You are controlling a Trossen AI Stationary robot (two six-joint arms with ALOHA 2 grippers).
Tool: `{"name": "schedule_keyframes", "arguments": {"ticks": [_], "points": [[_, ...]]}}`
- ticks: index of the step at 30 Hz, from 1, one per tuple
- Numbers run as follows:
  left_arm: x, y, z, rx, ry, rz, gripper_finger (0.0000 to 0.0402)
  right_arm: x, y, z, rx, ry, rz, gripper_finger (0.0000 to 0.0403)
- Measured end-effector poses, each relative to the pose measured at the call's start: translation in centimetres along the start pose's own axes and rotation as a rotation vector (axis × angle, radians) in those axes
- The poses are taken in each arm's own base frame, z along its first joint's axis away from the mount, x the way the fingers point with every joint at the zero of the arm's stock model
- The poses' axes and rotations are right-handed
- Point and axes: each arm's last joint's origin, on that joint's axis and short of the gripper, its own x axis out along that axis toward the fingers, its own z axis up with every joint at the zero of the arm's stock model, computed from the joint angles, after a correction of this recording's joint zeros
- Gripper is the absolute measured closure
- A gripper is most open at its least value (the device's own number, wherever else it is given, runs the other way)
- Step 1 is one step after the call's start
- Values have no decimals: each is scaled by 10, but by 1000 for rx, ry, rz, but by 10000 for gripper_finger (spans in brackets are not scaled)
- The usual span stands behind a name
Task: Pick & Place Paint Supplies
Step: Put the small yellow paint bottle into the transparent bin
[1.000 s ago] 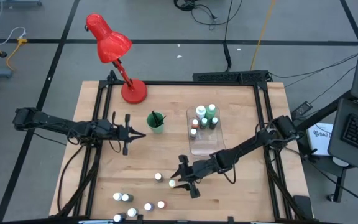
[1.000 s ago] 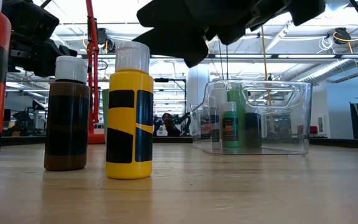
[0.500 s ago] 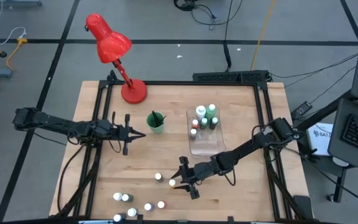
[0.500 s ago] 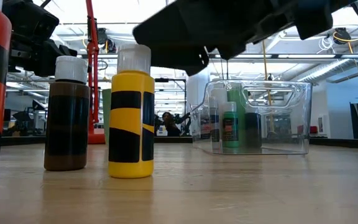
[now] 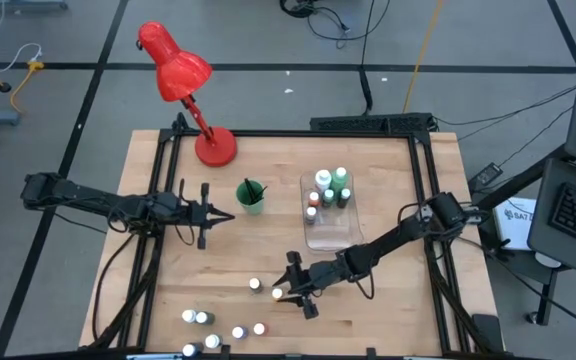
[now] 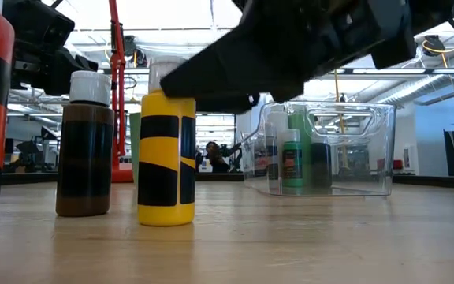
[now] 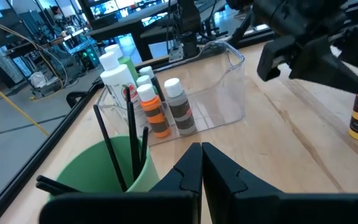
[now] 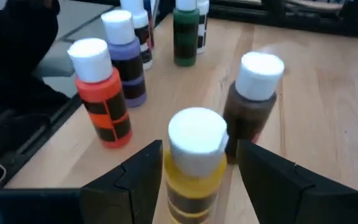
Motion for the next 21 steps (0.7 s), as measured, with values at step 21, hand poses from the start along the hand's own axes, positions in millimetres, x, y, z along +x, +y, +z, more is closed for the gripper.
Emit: {"name": "schedule_keyframes", "arguments": {"ticks": [21], "points": [[0, 0, 0, 13, 3, -1, 387, -23, 6, 38, -18, -92, 41, 294]]}}
